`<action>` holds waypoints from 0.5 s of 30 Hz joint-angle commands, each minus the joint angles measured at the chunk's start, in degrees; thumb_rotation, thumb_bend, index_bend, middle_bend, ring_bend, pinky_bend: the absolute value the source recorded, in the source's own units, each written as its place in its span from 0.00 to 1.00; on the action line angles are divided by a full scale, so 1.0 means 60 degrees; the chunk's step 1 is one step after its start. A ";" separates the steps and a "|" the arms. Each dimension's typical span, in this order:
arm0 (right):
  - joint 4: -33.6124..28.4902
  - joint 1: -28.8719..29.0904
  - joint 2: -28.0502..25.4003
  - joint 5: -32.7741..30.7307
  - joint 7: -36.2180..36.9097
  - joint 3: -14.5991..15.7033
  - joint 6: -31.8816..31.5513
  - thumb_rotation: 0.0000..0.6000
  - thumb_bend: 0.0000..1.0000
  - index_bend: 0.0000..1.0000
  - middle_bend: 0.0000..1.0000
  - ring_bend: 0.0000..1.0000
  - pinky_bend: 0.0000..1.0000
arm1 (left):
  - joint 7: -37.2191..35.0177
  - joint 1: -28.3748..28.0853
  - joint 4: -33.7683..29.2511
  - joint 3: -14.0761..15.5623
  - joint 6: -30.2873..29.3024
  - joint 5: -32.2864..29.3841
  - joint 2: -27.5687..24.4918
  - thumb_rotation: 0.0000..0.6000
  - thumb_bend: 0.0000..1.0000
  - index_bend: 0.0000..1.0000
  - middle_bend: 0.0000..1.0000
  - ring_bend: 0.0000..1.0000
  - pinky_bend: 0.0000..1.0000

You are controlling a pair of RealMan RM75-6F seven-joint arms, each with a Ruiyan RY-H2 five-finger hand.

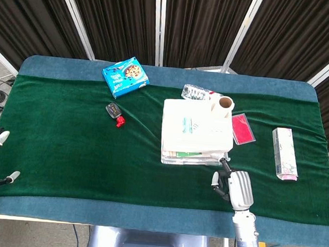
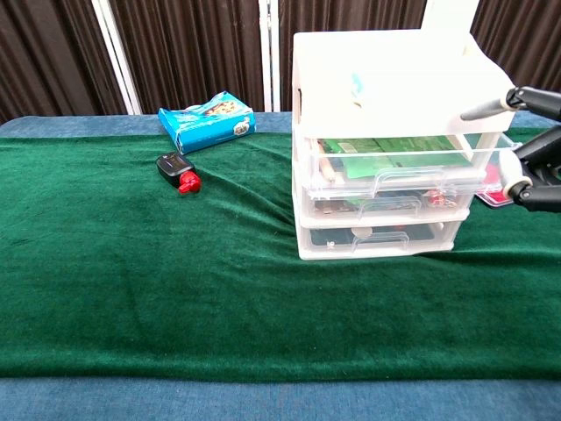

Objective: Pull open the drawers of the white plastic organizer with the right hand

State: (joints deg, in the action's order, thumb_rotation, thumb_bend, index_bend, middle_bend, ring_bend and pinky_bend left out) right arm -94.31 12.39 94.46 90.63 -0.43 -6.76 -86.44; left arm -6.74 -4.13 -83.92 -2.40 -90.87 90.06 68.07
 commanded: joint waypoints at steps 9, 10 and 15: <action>-0.0354 -0.0016 -0.0149 -0.0310 -0.0754 0.0119 0.0290 1.00 0.59 0.29 0.89 0.90 0.76 | 0.0002 -0.0003 -0.0019 0.0014 0.0005 0.0022 -0.0015 1.00 0.08 0.00 0.00 0.00 0.00; -0.0358 -0.0013 -0.0157 -0.0329 -0.0764 0.0121 0.0308 1.00 0.59 0.29 0.89 0.90 0.76 | 0.0008 -0.0002 -0.0020 0.0014 0.0001 0.0024 -0.0014 1.00 0.08 0.00 0.00 0.00 0.00; -0.0392 0.0043 -0.0175 -0.0396 -0.0874 0.0104 0.0427 1.00 0.59 0.29 0.89 0.90 0.76 | 0.0026 0.0001 -0.0030 0.0011 -0.0002 0.0018 -0.0014 1.00 0.08 0.00 0.00 0.00 0.00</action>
State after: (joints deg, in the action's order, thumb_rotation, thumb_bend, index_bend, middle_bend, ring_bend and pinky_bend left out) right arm -96.60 12.57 93.42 88.33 -5.54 -6.11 -84.01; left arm -6.58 -4.12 -84.10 -2.33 -90.89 90.17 67.98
